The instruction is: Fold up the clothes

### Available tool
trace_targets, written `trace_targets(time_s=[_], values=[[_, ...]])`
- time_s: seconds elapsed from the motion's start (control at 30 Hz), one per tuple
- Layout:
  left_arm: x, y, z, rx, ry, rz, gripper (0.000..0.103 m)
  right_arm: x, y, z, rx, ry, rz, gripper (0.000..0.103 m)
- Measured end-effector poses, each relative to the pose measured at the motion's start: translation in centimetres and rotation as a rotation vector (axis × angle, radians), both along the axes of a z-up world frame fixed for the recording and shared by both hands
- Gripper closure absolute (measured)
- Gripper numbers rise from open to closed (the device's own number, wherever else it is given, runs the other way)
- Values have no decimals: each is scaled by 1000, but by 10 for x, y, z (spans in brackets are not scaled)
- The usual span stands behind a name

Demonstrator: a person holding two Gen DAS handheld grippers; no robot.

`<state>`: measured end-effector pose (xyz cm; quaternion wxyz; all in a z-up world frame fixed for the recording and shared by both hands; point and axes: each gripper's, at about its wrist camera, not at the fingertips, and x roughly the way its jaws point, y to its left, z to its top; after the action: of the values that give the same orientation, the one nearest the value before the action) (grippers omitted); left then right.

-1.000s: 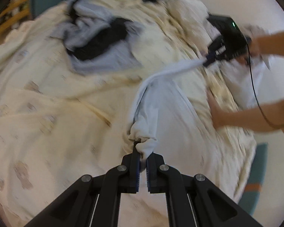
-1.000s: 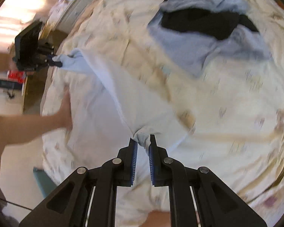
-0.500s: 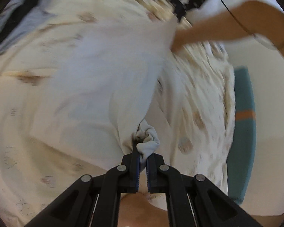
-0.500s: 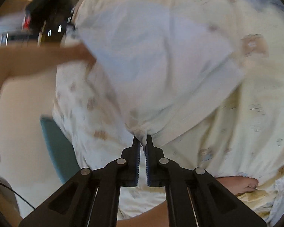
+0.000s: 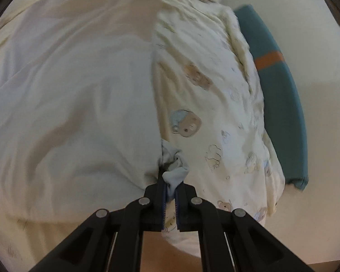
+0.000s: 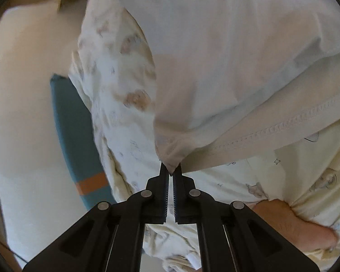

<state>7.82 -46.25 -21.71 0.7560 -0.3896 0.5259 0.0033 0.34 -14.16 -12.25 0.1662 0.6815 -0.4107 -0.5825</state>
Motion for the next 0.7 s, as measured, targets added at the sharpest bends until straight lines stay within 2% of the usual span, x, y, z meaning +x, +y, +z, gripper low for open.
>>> trace_targets(time_s=[0.07,0.13,0.23,0.27,0.3,0.33,0.37,0.4,0.43,0.47,0.53,0.6,0.7], values=[[8,-13,-15,18,58,-35,96,1,3,-16,30,-35,0,100],[4,-15,-42,-39,146,18,94,4,4,-35,14,-90,-21,100],[-9,-5,-79,-172,295,117,69,10,-3,-58,9,-218,12,94],[-15,-1,-90,-230,353,145,53,13,-5,-64,17,-262,25,94],[-22,1,-94,-269,391,164,48,14,-5,-67,30,-299,24,90],[-29,3,-91,-294,401,179,48,15,0,-64,40,-319,-4,71],[-35,5,-84,-291,390,180,48,15,8,-57,40,-323,-34,59],[-41,6,-70,-269,369,170,43,12,15,-48,37,-319,-52,21],[-47,9,-58,-249,357,163,40,8,25,-35,40,-300,-69,2],[-53,12,-47,-242,349,166,38,2,39,-17,50,-264,-86,2],[-80,29,-26,-258,333,342,38,-10,65,12,95,-209,-115,3],[-107,48,-5,-275,315,534,38,-26,99,46,181,-164,-163,3],[-149,76,26,-298,284,822,37,-53,151,88,256,-147,-280,5]])
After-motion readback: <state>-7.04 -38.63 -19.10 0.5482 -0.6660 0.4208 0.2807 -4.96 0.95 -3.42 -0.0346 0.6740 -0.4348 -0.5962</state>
